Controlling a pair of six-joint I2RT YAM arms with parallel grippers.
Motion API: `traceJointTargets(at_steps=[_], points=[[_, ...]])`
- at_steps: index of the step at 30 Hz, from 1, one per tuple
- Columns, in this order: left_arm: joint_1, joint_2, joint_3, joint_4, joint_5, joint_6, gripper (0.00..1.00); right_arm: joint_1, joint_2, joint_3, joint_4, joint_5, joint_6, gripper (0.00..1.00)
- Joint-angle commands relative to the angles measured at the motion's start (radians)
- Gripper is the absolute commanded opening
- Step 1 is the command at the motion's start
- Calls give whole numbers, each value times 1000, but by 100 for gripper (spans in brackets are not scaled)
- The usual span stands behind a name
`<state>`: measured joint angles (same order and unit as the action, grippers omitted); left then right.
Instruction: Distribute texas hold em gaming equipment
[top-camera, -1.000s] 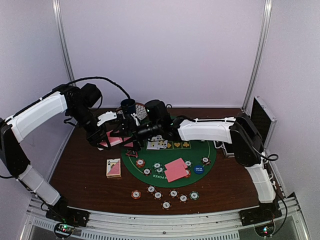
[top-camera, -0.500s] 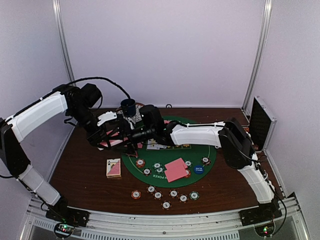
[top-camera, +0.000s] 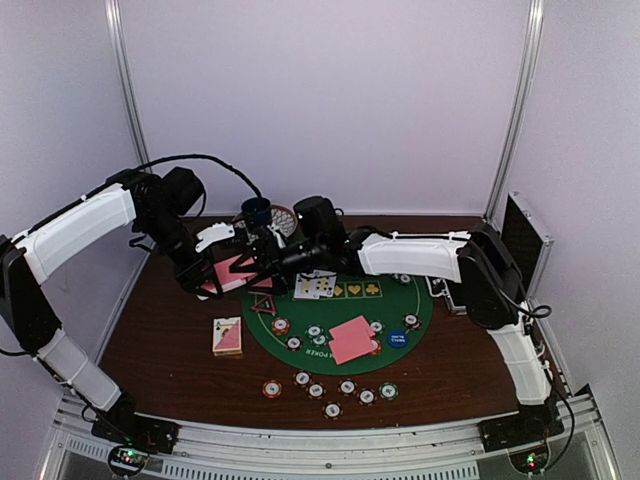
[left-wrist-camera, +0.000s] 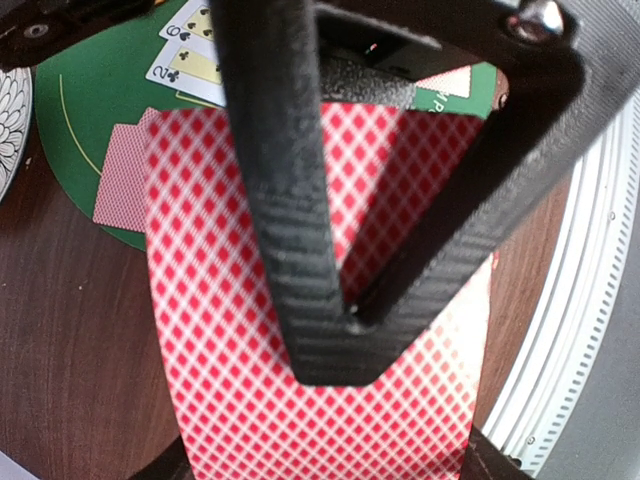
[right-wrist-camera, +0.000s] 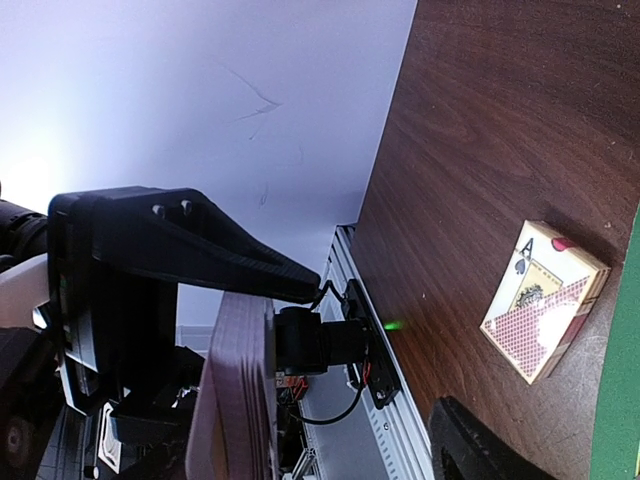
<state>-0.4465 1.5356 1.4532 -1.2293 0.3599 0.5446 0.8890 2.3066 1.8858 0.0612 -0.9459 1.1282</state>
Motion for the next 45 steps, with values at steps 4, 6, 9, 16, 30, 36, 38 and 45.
traceJointTargets(at_steps=[4, 6, 9, 16, 30, 36, 38, 45], points=[[3, -16, 1, 3, 19, 9, 0, -21, -54, -17, -107, 1, -53, 67], [3, -15, -7, 4, 17, 10, 0, -23, -76, -15, -95, -7, -50, 66], [3, -11, -11, 2, 14, 11, 0, -25, -106, -13, -77, -16, -41, 65], [3, -5, -7, 3, 13, 11, 0, -24, -142, -43, 43, -43, 46, 59], [3, -12, -11, 3, 5, 11, 0, -39, -132, -33, -49, -83, -1, 10], [3, -12, -14, 1, 4, 10, 0, -92, -190, -19, -212, -80, -157, 0], [3, -13, -14, 1, 2, 11, 0, -117, -219, 7, -362, -43, -302, 0], [3, -17, -20, -1, -10, 10, 0, -154, -318, 109, -902, 408, -948, 0]])
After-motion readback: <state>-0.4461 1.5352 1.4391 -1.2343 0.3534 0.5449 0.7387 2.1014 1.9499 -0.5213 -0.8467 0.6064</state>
